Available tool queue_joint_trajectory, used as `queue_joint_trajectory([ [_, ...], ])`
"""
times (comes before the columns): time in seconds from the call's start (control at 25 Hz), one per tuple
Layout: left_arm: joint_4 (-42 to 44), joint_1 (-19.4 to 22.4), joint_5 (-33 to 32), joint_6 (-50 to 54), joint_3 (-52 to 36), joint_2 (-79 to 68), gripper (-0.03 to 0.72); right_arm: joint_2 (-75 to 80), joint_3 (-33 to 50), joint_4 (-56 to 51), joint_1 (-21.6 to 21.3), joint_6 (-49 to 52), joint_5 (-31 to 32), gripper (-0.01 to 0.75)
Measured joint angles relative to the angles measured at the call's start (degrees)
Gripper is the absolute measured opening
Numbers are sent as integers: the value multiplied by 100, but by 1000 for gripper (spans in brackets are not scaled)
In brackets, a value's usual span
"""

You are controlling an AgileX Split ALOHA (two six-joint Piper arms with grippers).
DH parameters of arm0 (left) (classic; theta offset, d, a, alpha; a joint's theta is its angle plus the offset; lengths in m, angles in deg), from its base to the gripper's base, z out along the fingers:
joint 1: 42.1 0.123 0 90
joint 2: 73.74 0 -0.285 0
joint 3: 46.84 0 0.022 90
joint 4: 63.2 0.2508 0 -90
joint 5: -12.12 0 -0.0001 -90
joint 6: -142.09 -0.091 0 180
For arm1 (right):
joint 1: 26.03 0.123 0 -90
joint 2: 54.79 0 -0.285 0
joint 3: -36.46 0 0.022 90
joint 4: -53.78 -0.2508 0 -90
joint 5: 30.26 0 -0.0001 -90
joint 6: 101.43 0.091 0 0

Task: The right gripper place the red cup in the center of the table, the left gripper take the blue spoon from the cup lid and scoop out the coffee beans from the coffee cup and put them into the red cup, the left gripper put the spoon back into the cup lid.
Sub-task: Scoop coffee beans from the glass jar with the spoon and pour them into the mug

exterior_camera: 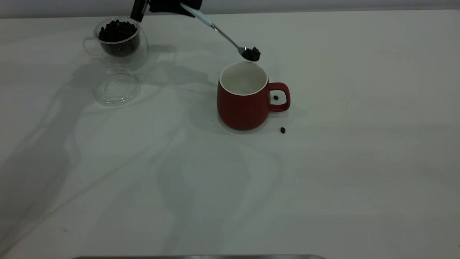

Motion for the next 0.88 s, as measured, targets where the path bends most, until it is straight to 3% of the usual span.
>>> queue_joint_trajectory([
  [0.2, 0, 0, 0, -269, -577, 168, 122, 0, 0, 0, 0, 0, 0, 239],
  [0.52, 0, -13, 0, -740, -652, 281, 122, 0, 0, 0, 0, 0, 0, 239],
  [0.88, 180, -26, 0, -2273, -652, 281, 122, 0, 0, 0, 0, 0, 0, 239],
])
